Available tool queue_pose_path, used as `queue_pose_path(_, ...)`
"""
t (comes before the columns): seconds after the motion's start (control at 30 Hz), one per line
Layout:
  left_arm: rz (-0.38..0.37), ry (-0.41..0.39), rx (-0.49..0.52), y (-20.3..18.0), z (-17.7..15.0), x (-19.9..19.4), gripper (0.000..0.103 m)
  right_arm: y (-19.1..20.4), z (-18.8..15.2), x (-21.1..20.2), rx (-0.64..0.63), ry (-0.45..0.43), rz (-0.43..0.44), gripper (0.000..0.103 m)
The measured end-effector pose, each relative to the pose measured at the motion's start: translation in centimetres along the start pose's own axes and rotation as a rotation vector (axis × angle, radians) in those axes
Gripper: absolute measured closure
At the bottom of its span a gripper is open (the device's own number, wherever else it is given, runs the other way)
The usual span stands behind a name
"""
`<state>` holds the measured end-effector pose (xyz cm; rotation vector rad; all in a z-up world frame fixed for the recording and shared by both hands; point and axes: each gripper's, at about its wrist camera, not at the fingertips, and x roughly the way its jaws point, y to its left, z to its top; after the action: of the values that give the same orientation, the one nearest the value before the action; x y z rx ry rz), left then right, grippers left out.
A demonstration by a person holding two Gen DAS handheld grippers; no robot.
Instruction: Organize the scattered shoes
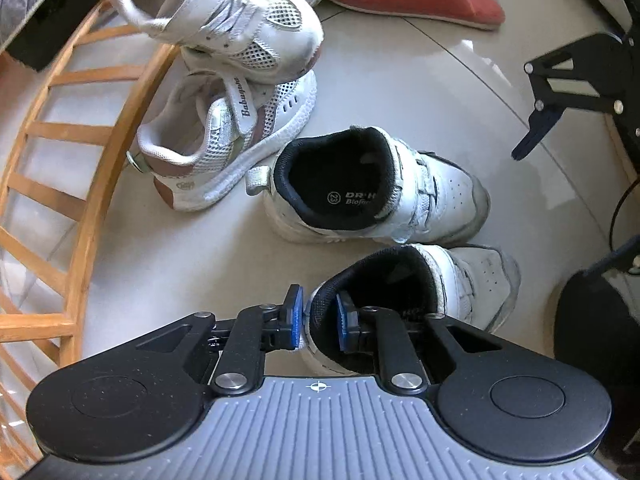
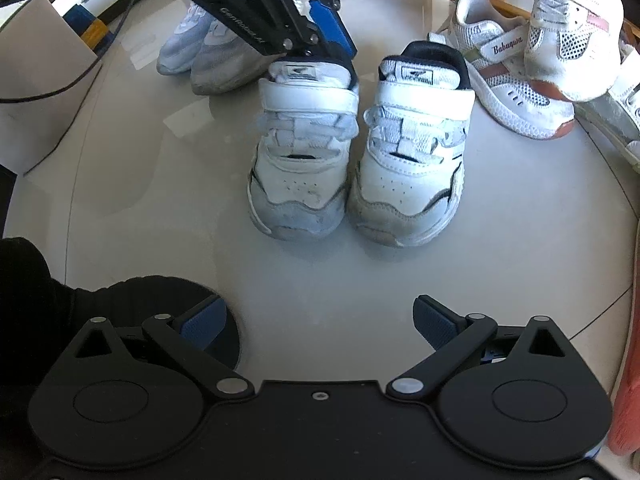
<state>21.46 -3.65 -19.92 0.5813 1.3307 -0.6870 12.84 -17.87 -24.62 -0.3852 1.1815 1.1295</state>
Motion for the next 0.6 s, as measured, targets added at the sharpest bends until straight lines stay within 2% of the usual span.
queue_pose_path(0.17,-0.017,-0.002,-0.057,0.7,-0.5,-0.4,0.079,-0.3,0.5,-0.1,-0.009,-0.023,-0.004,0.002)
queue_pose_path(0.33,-0.041,-0.034,-0.125,1.5,-1.2,-1.7,0.077,-1.0,2.0,-0.1,-0.031,-0.054,-0.005,0.002)
queue_pose_path(0.4,-0.042,-0.051,-0.159,2.1,-1.3,-2.1,0.073,-1.3,2.5,-0.2,-0.031,-0.07,0.0,0.002)
queue_pose_path(0.53,-0.082,-0.101,-0.301,3.9,-1.9,-3.9,0.073,-2.5,3.4,0.0,-0.008,-0.094,0.018,0.001)
queue_pose_path(0.6,-0.16,-0.114,-0.408,4.6,-2.5,-4.7,0.073,-3.2,3.6,0.3,0.024,-0.105,0.03,0.001)
